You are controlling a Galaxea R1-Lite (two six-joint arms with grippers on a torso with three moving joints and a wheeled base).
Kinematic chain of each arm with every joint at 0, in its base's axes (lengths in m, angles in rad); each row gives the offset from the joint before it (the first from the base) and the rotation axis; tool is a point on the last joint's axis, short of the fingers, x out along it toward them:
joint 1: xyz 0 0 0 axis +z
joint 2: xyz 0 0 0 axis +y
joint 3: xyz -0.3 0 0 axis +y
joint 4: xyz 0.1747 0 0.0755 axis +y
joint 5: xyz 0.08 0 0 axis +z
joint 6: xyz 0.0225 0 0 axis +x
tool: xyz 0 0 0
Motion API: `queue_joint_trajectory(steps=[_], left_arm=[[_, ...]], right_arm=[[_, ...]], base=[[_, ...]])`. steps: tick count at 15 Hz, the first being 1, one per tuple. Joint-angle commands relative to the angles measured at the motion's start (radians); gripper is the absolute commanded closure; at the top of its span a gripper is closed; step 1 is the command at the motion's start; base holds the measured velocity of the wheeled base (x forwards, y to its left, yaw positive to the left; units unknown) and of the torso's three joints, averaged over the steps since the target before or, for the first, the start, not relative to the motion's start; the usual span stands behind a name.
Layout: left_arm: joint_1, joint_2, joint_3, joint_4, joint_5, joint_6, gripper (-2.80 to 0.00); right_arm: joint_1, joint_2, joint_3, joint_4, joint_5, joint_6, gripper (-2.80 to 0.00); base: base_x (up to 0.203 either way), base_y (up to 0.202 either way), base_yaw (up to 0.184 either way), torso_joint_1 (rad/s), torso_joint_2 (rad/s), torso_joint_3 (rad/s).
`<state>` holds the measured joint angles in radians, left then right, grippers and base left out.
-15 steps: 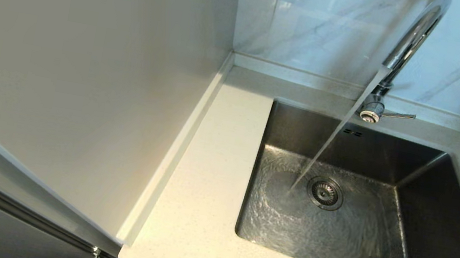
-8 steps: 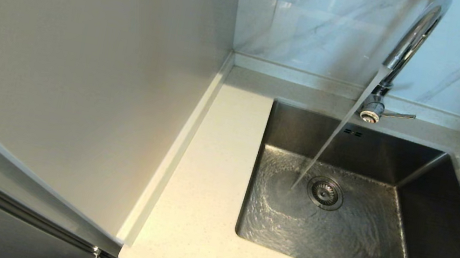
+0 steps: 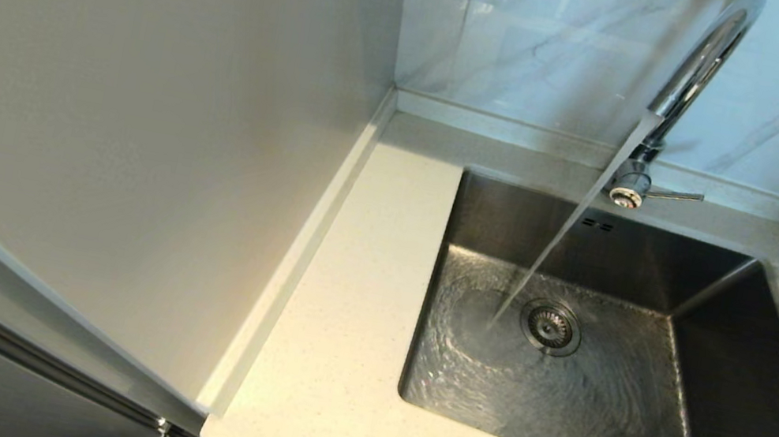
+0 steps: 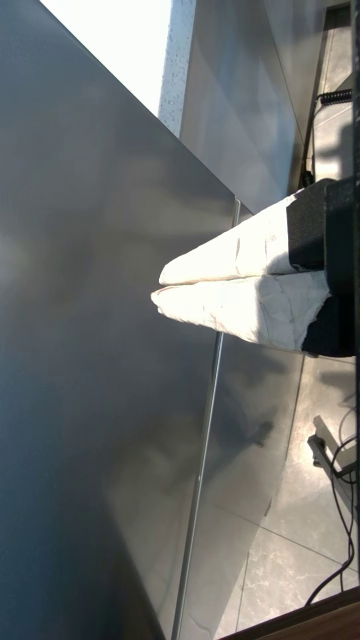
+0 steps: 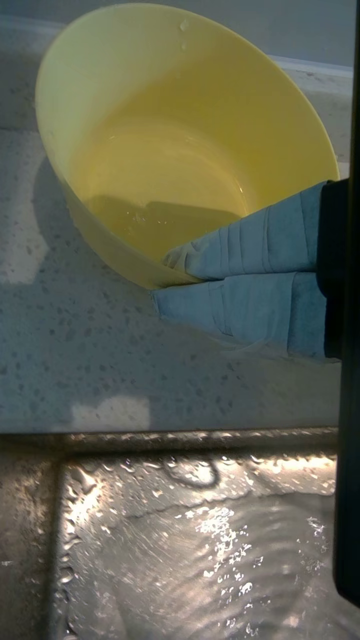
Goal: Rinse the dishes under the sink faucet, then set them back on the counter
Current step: Place the bowl on the table
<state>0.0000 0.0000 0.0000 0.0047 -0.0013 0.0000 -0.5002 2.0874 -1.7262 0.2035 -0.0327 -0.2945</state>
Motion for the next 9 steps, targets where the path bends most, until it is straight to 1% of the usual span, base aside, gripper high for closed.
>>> queue_joint_trajectory(steps=[1,3,4,6,9], left_arm=[[0.0,0.0,0.0,0.0,0.0,0.0,0.0],[0.0,0.0,0.0,0.0,0.0,0.0,0.0],[0.0,0.0,0.0,0.0,0.0,0.0,0.0],[0.0,0.0,0.0,0.0,0.0,0.0,0.0],[0.0,0.0,0.0,0.0,0.0,0.0,0.0]], right_arm=[[0.0,0.016,0.002,-0.009,-0.003,-0.002,0.0],[0.0,0.016,-0.004,-0.01,0.002,0.007,0.0],[0.0,0.012,-0.006,-0.01,0.003,0.014,-2.8],[0.0,-0.003,-0.004,-0.01,0.009,0.03,-2.8],[0.0,-0.046,0.016,-0.01,0.04,0.084,-2.8]], base=[[0.0,0.0,0.0,0.0,0.0,0.0],[0.0,0.0,0.0,0.0,0.0,0.0],[0.0,0.0,0.0,0.0,0.0,0.0],[0.0,0.0,0.0,0.0,0.0,0.0],[0.0,0.0,0.0,0.0,0.0,0.0]])
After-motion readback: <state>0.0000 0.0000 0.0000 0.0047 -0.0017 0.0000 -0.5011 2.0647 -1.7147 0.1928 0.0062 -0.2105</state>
